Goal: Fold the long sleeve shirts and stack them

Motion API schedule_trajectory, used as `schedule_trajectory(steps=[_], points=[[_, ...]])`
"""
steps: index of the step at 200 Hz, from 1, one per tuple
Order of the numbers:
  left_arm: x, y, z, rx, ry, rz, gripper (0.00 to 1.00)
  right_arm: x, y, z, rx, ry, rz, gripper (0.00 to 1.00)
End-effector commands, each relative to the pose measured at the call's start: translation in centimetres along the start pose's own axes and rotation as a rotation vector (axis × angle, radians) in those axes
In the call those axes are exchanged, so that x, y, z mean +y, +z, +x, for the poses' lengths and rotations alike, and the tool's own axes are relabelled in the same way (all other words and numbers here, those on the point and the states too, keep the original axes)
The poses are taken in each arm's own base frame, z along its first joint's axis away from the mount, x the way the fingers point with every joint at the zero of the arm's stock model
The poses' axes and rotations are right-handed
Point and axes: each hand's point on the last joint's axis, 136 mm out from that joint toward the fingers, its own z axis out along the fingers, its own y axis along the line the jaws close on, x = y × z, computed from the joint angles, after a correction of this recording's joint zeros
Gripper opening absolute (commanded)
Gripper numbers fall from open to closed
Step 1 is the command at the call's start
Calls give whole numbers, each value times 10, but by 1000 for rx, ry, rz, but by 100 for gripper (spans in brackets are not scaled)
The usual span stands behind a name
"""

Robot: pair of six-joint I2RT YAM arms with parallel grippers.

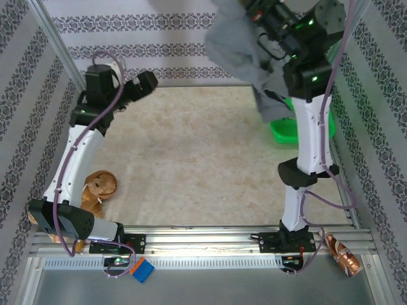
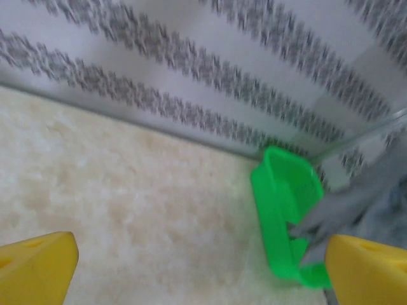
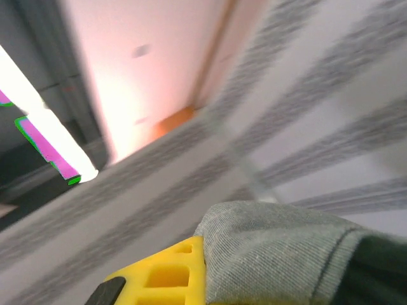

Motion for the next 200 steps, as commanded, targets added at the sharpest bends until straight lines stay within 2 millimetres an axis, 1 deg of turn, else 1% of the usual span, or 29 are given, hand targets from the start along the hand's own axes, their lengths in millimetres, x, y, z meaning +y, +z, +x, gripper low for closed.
schedule_trajectory(steps=[1, 8, 16, 26, 32, 46, 52, 60, 68, 74, 84, 86, 89, 92, 103, 111, 119, 130, 139, 140, 141, 145, 147, 162, 178, 183, 200], points=[[-14, -39, -44, -128, -45, 12, 100, -6, 28, 70, 185, 195, -32, 0], [-9, -52, -49, -156, -53, -20, 100, -9, 35, 100, 252, 211, -15, 0], [1, -69, -54, -200, -68, -82, 100, -17, 41, 136, 328, 235, 26, 0], [23, -93, -52, -238, -101, -193, 100, -32, 44, 186, 426, 267, 87, 1], [38, -107, -48, -258, -125, -260, 100, -40, 42, 216, 487, 284, 122, 9], [62, -147, -38, -323, -156, -381, 100, -74, 29, 295, 641, 365, 250, 44], [70, -160, -32, -344, -160, -420, 100, -89, 20, 329, 706, 410, 304, 53], [78, -176, -23, -359, -170, -462, 100, -105, 4, 371, 796, 470, 375, 59], [81, -186, -13, -363, -174, -480, 100, -117, -13, 407, 874, 520, 431, 63], [81, -189, -6, -352, -176, -475, 100, -120, -24, 429, 925, 548, 455, 65], [81, -186, 7, -308, -183, -452, 100, -123, -40, 452, 985, 560, 482, 70], [80, -184, 10, -293, -186, -445, 100, -123, -43, 455, 996, 557, 486, 71], [81, -181, 15, -268, -192, -437, 100, -123, -48, 457, 1010, 548, 492, 77], [81, -177, 21, -243, -200, -426, 100, -123, -53, 461, 1027, 539, 502, 80], [83, -164, 41, -141, -228, -404, 100, -124, -69, 461, 1073, 493, 536, 84], [87, -157, 56, -75, -248, -403, 100, -129, -81, 457, 1093, 449, 571, 85], [91, -153, 70, -19, -267, -405, 100, -135, -92, 448, 1093, 407, 612, 87], [96, -147, 90, 51, -289, -399, 100, -153, -114, 434, 1077, 350, 700, 87], [98, -143, 105, 110, -310, -390, 100, -173, -138, 419, 1063, 292, 806, 87], [99, -143, 107, 118, -314, -389, 100, -173, -138, 419, 1063, 292, 806, 87], [99, -142, 109, 125, -317, -390, 100, -179, -143, 415, 1056, 279, 832, 87], [100, -140, 118, 159, -326, -387, 100, -186, -152, 407, 1044, 250, 871, 87], [100, -140, 121, 169, -330, -383, 100, -187, -156, 407, 1047, 244, 882, 87], [106, -135, 155, 296, -356, -390, 100, -220, -198, 383, 1019, 151, 1048, 87], [115, -133, 195, 437, -366, -416, 100, -245, -237, 373, 1016, 102, 1162, 86], [117, -133, 207, 479, -362, -424, 100, -254, -251, 374, 1025, 99, 1195, 86], [128, -129, 246, 600, -362, -457, 100, -278, -282, 377, 1034, 102, 1278, 82]])
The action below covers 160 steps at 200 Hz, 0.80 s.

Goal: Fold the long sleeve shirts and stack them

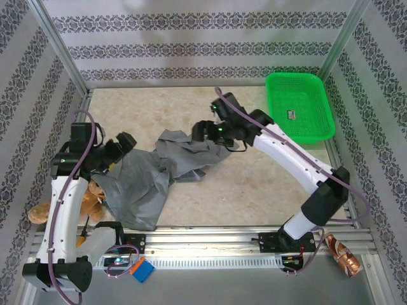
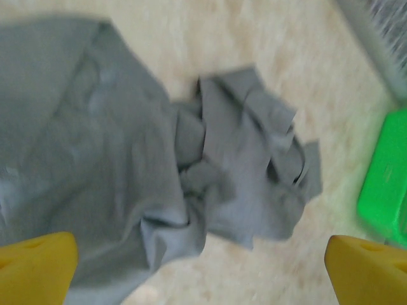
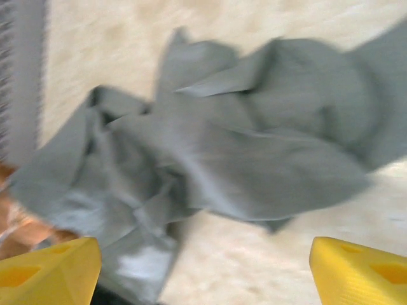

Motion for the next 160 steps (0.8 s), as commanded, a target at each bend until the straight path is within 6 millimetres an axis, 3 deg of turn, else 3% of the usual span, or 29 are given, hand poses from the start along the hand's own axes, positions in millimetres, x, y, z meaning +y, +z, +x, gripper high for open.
schedule_trajectory(steps=[1, 21, 46, 96, 129, 160], points=[[23, 21, 55, 215, 16, -64, 100, -72, 33, 23, 67, -19, 238, 82], [39, 46, 82, 294, 2, -118, 99, -114, 53, 26, 66, 44, 303, 74], [58, 68, 101, 324, -39, -154, 95, -142, 73, 22, 76, 106, 321, 65], [90, 97, 120, 333, -115, -209, 93, -162, 107, 1, 59, 160, 333, 63], [105, 115, 128, 342, -158, -239, 88, -185, 136, -2, 88, 218, 392, 59], [116, 130, 131, 333, -177, -259, 71, -199, 153, -11, 59, 265, 433, 51]])
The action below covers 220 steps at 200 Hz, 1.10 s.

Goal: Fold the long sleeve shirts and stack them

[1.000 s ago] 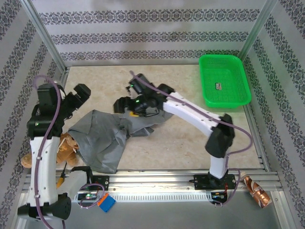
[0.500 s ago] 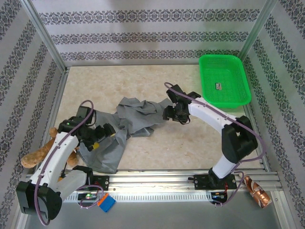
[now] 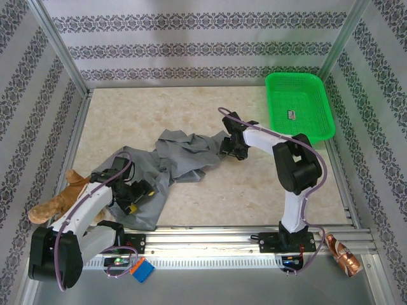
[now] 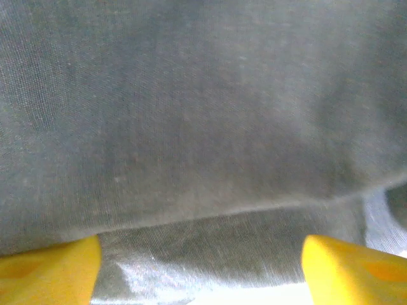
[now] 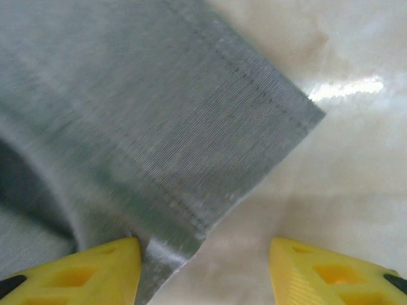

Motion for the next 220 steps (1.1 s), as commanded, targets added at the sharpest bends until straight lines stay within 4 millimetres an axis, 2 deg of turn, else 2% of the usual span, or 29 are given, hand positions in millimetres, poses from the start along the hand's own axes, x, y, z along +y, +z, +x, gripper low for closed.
schedule_trajectory(steps=[1, 19, 46, 72, 97, 128, 148, 188, 220], points=[[-6, 11, -10, -38, -21, 22, 71, -1, 6, -22, -60, 58, 28, 50], [-1, 23, -10, -29, -41, 14, 57, -6, 13, -28, -76, 83, 63, 44], [0, 33, -14, -20, -34, -3, 33, -7, 16, -36, -106, 115, 82, 21], [-12, 31, -22, -24, 2, 1, 1, -2, 2, -51, -157, 124, 61, 1], [-29, 8, -37, -88, 58, 5, 0, 5, -33, -68, -254, 124, 17, 0], [-65, -47, -64, -234, 143, 84, 0, 12, -95, -84, -377, 106, -57, 0], [-87, -89, -82, -325, 195, 129, 0, 11, -143, -94, -469, 109, -107, 0], [-155, -190, -114, -520, 306, 318, 0, 7, -239, -119, -641, 138, -235, 0], [-214, -272, -131, -670, 415, 493, 0, 1, -294, -143, -757, 156, -321, 0]])
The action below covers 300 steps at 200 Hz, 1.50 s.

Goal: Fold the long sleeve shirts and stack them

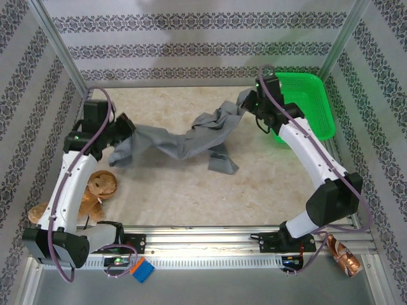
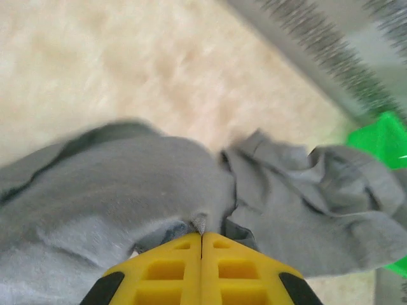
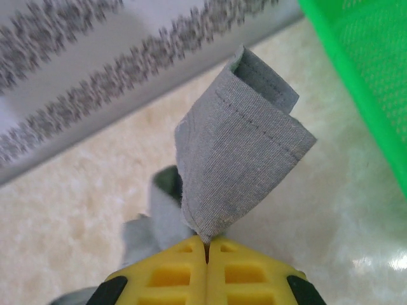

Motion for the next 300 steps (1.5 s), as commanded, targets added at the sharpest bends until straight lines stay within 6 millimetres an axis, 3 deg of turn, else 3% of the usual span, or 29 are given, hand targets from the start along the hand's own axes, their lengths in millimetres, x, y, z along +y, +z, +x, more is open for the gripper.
schedule_trajectory(steps=[1, 36, 61, 80, 95, 113, 130, 151, 173, 198, 219, 233, 244, 261, 268, 285, 300], points=[[-44, -23, -43, -98, 106, 122, 0, 10, -21, -39, -89, -6, -63, 0], [-107, -72, -118, -310, 172, 296, 0, 29, -42, -102, -192, 22, -184, 0], [-137, -109, -163, -426, 203, 378, 0, 59, -74, -161, -299, 40, -313, 0], [-150, -132, -183, -493, 237, 408, 0, 78, -96, -187, -344, 10, -366, 0], [-153, -145, -186, -527, 262, 422, 0, 83, -103, -188, -330, -2, -386, 0], [-147, -147, -173, -522, 256, 432, 0, 82, -110, -168, -304, -21, -416, 0], [-120, -133, -151, -477, 214, 376, 1, 58, -110, -133, -262, -1, -380, 0], [-63, -101, -120, -378, 84, 222, 1, 10, -105, -66, -153, 25, -275, 0], [19, -56, -74, -227, -88, -31, 0, -43, -99, 10, -16, 25, -149, 0], [91, -25, -27, -126, -238, -226, 0, -97, -104, 70, 85, 36, -14, 0], [129, -11, 2, -68, -285, -342, 33, -127, -103, 107, 162, 60, 60, 0], [137, -7, 12, -34, -286, -376, 58, -133, -98, 126, 216, 79, 66, 0], [133, -8, 12, -28, -266, -365, 77, -136, -93, 138, 253, 76, 78, 0], [114, -13, 6, -45, -184, -329, 84, -140, -89, 147, 287, 24, 137, 0], [102, -15, 4, -48, -138, -305, 99, -143, -90, 147, 285, 0, 169, 0], [71, -11, 11, -6, -18, -227, 100, -144, -92, 140, 262, -33, 200, 0], [54, -1, 36, 103, 73, -206, 100, -139, -95, 128, 223, -46, 193, 0]])
